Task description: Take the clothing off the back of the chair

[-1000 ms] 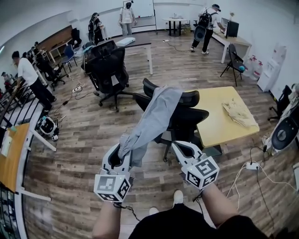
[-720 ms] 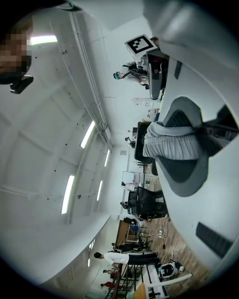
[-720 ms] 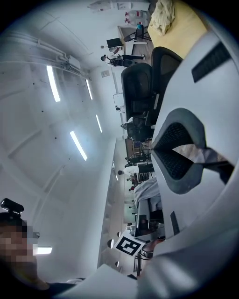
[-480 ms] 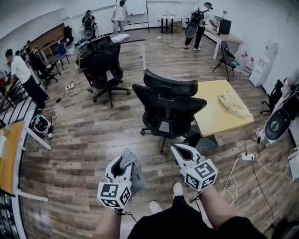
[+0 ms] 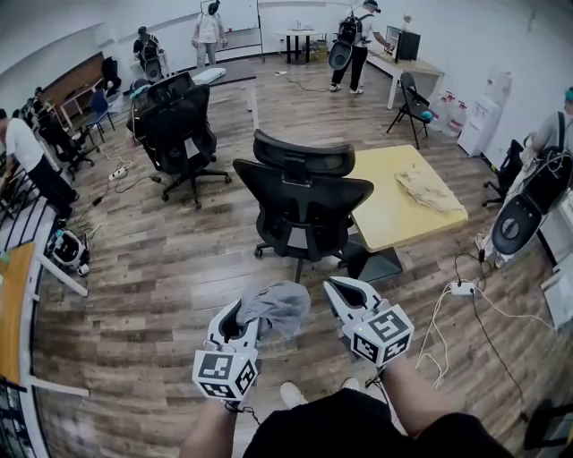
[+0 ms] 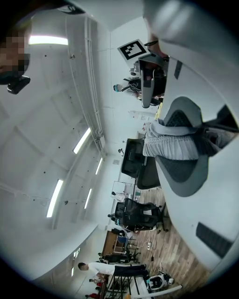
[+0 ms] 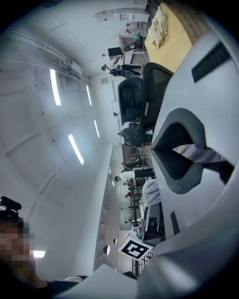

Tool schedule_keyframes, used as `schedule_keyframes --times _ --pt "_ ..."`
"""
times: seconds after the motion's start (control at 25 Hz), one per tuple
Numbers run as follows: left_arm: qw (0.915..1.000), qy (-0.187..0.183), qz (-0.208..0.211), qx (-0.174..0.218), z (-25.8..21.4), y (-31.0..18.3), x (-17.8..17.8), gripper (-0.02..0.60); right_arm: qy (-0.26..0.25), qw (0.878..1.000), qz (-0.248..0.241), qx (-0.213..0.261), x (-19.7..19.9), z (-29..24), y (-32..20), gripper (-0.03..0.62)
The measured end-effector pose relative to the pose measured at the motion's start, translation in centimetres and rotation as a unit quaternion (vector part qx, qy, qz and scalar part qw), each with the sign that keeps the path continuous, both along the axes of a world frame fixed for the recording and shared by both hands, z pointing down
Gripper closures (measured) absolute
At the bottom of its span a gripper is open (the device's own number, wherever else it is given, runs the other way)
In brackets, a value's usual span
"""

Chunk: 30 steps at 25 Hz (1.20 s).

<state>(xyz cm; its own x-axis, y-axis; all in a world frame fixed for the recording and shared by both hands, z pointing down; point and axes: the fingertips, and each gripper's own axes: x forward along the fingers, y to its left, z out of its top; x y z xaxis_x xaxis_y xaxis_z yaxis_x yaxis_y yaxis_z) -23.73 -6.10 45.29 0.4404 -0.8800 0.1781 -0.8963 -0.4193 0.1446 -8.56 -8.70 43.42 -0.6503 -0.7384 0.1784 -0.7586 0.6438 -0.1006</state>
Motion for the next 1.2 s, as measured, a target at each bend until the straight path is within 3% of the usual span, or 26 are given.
schedule_keyframes --times 0.28,0.64,1.2 --pt "0.9998 0.000 0.011 0.015 -1.4 1.7 5.9 0.465 0.007 1.000 -0.005 0.009 4.2 -1.0 2.9 0.582" --pt "1.0000 -0.003 -0.003 -0.001 -1.1 6.1 13.6 0.465 0.004 0.999 -0.040 -0.006 10.3 0.0 7.2 0.582" --pt "0.9993 -0.018 -0.034 -0.003 -1.3 11.9 18.7 0.465 -0.013 0.997 -0.081 0.003 14.2 -0.1 11.4 0.582"
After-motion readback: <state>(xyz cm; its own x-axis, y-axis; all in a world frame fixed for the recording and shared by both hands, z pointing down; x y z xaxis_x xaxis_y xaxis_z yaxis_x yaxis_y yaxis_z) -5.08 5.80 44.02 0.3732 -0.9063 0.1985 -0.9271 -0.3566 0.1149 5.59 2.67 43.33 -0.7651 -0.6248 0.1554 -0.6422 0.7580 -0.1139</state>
